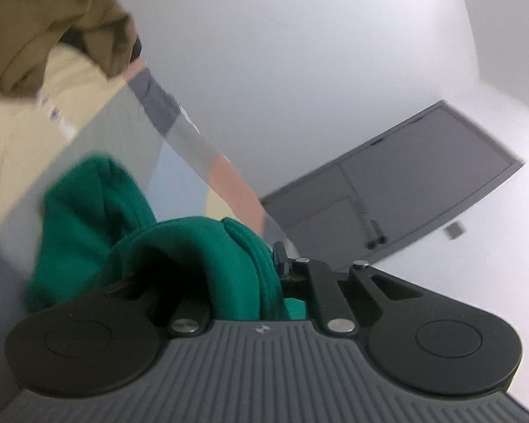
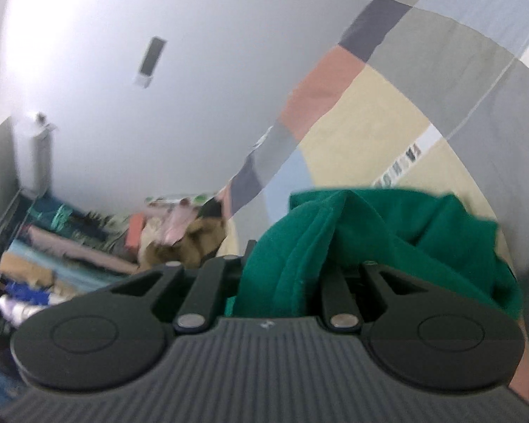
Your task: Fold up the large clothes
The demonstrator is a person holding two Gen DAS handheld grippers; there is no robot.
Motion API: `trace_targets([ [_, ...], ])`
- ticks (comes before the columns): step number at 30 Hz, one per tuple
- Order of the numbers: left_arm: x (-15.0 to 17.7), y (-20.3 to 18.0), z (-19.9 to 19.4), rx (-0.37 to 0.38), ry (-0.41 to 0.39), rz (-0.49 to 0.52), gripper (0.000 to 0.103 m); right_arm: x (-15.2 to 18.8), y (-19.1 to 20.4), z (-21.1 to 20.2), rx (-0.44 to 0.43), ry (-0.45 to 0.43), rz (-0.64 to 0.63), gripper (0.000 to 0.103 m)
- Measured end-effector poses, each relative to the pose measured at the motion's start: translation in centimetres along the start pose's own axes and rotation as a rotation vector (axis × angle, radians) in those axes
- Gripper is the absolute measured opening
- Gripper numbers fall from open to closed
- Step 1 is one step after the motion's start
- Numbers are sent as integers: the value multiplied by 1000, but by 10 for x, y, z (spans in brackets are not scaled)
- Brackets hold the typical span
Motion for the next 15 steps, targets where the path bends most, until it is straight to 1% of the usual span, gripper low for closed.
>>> trace_targets([
  [3, -16, 15, 41, -61, -13, 43, 13, -13, -18, 37, 26, -2, 48, 18],
  [5, -25, 29, 63, -73, -14, 59, 13, -17, -33, 60, 44, 7, 81, 18],
  [9, -37, 70, 100, -65, -8, 27, 15, -17, -67, 99, 22, 25, 108, 18],
  [11, -41, 92, 114, -73, 2, 5, 15, -18, -81, 116, 10, 43, 128, 18],
  [15, -50, 123, 140, -104, 22, -32, 15, -23, -98, 145, 14, 77, 122, 18],
])
Point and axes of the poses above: each gripper's, at about its wrist camera, not at the fingertips, and z roughly the way its jaws point, y to its left, x to its underside, the point moved 2 cm from there along z, roughly the way its jaws point, and after that the axes turned 9 degrees about -z, right-handed, at the moved point
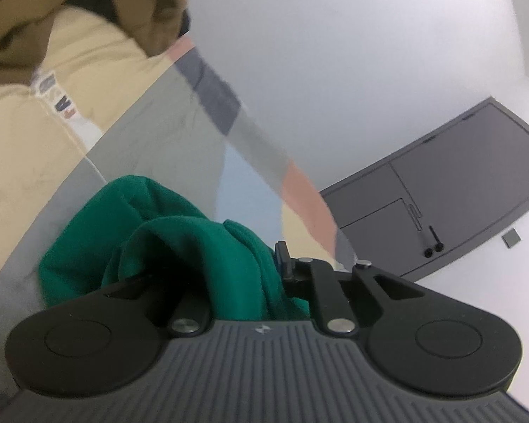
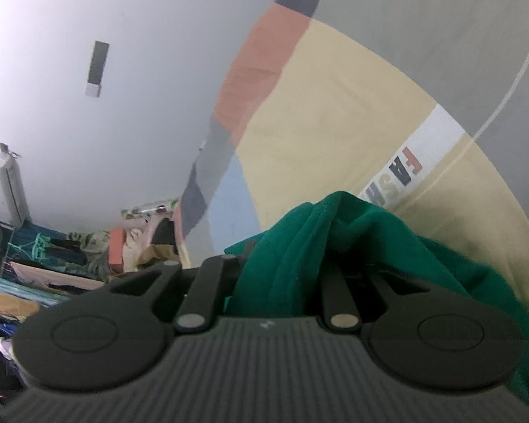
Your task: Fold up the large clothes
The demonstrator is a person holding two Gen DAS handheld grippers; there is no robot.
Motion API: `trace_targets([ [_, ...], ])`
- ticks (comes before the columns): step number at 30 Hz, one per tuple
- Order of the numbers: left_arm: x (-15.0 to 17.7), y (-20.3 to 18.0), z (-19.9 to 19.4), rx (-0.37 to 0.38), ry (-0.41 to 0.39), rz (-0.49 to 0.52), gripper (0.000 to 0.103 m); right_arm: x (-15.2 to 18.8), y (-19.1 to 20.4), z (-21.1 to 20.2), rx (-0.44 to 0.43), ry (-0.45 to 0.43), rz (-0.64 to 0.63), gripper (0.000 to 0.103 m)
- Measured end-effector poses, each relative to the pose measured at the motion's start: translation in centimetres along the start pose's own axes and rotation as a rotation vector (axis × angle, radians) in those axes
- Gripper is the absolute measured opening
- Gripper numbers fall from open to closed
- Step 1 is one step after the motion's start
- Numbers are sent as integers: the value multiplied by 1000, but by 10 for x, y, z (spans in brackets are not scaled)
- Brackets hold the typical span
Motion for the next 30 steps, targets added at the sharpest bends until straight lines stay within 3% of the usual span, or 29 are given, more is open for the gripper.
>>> trace_targets([
  [6, -4, 20, 20, -21, 22, -14, 16, -6, -18, 27, -13, 17, 29, 18],
  [12, 3, 5, 8, -23, 19, 37, 20, -4, -13, 19, -24, 6, 17, 19],
  [13, 4, 3, 4, -19, 19, 32, 38, -4, -13, 16, -26, 6, 13, 21],
  [14, 4, -1, -2, -18, 13, 25, 66, -4, -12, 13, -29, 6, 10, 26],
  [15, 6, -6, -10, -35, -14, 28, 75, -3, -8, 8, -32, 5, 0, 30],
  [16, 8, -13, -21, -57, -52, 46, 80, -3, -2, 3, -32, 2, -23, 43],
  [17, 10, -21, -32, -69, -90, 83, 81, -3, 4, -4, -31, -3, -58, 59],
  [19, 16, -37, -54, -87, -149, 147, 84, 1, 20, -19, -25, -15, -136, 71],
  [26, 68, -88, -124, -132, -241, 395, 84, 31, 61, -92, 60, -96, -383, 73],
  [30, 106, -115, -137, -117, -225, 509, 84, 50, 87, -119, 85, -160, -546, 73],
])
Point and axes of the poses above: each gripper's, at about its wrist camera, not at the fingertips, and z roughly the way its jaws point, y to its left, x to its underside, the point moved 2 cm from there along z, roughly the way its jaws point, and after that the axes turned 9 degrees about -z, right-handed, at the moved point
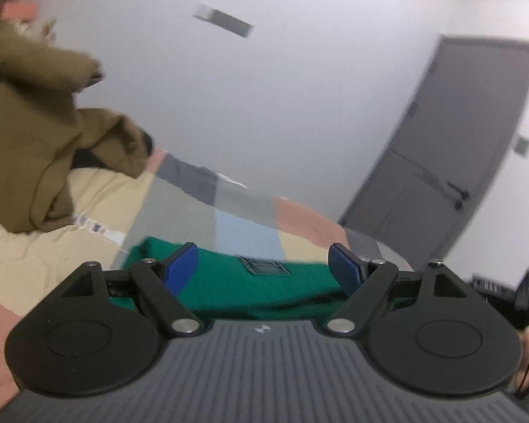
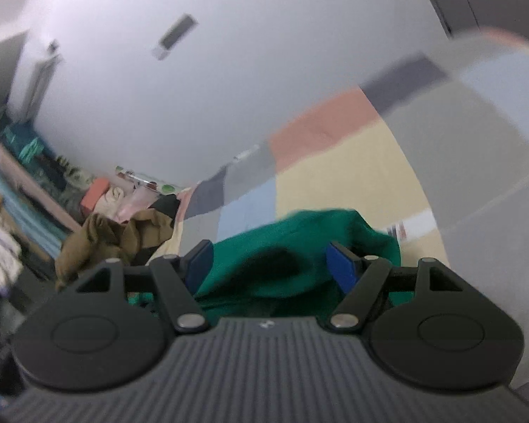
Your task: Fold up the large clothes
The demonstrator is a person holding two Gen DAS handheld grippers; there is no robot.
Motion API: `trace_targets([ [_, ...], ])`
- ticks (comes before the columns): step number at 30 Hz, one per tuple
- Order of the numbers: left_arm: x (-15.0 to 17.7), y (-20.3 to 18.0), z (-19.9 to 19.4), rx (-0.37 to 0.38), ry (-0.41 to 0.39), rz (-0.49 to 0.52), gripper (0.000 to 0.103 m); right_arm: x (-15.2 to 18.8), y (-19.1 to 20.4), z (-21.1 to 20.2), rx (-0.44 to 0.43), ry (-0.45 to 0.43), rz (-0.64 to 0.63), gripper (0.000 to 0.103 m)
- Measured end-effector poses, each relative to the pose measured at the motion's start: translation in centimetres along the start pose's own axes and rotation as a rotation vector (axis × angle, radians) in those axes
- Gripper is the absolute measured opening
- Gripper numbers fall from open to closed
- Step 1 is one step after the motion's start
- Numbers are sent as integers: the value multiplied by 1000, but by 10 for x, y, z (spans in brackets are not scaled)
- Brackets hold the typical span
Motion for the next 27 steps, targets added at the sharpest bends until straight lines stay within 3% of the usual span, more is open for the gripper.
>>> trace_targets([
  [5, 46, -20, 15, 7, 116, 17, 84, 21, 38, -13, -64, -12, -116, 73],
  [9, 76, -21, 46, -64, 191, 82, 84, 46, 62, -1, -105, 53, -174, 73],
  [14, 99, -1, 71, -103, 283, 29, 84, 63, 95, 16, -87, 87, -330, 69],
  [19, 98, 3, 69, -96, 284, 11, 84, 70, 122, 43, -81, 97, -452, 64],
  [22, 91, 7, 65, -83, 260, -13, 84, 71, 133, 74, -4, 139, -534, 64],
  [27, 77, 17, 54, -81, 203, -56, 84, 67, 133, 120, 58, 170, -533, 64],
])
Point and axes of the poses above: each gripper's, at about its wrist camera, not at the fingertips, and z roughly the way its jaws point, y to its left, x to its underside, the point moved 2 cm from there along z, roughly the way its jaws point, and after that the axes turned 9 degrees about -z, right-handed, at the moved point
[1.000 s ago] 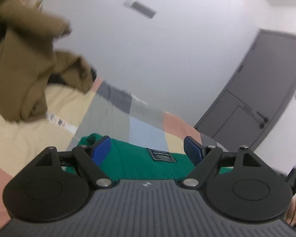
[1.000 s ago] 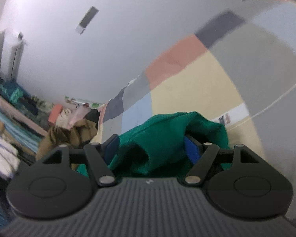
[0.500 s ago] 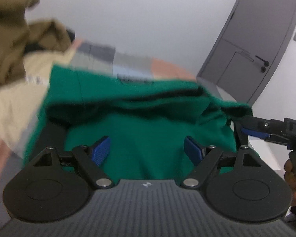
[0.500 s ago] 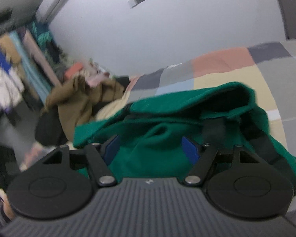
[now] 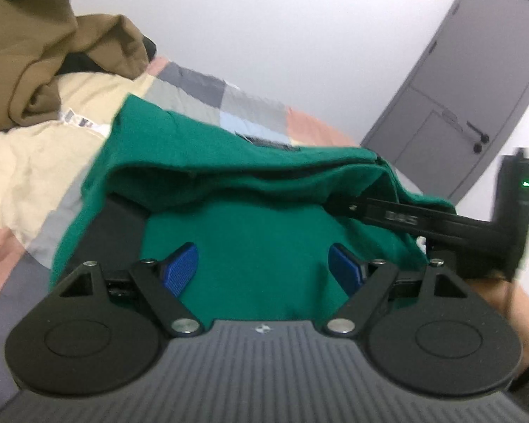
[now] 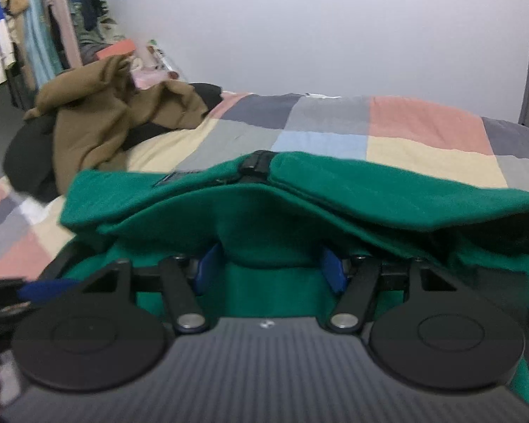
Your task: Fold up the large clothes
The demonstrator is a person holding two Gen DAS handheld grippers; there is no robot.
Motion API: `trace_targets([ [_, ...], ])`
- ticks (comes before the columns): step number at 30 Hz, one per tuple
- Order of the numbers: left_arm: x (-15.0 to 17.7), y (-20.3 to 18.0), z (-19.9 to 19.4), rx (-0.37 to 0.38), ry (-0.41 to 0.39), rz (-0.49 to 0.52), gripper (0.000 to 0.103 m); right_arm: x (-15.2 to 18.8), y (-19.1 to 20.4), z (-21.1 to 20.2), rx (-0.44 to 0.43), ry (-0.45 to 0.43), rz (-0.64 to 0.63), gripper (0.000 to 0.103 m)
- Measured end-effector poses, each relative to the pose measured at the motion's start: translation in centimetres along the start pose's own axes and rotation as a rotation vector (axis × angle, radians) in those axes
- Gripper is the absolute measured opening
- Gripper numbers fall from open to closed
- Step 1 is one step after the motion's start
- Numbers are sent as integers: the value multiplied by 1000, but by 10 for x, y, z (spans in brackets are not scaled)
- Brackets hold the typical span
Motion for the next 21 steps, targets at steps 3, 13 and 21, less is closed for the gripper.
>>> trace_targets([
  [3, -7, 4, -5, -7, -30, 2, 84, -12, -4, 26, 45, 21, 6, 64],
  [13, -22, 24, 4, 36, -37, -60, 84, -42, -38, 110, 135, 140, 95, 61],
  [21, -25, 33, 18, 22, -37, -31, 84, -37, -65, 142, 130, 164, 230, 58],
])
Point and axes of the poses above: each gripper's, at about its wrist camera, not at the fingertips, and z roughly the way its jaws point, y to its left, x to its underside, the point moved 2 cm from there along z, roughly the way its jaws point, and after that the axes turned 9 degrees about -z, right-handed, at the moved point
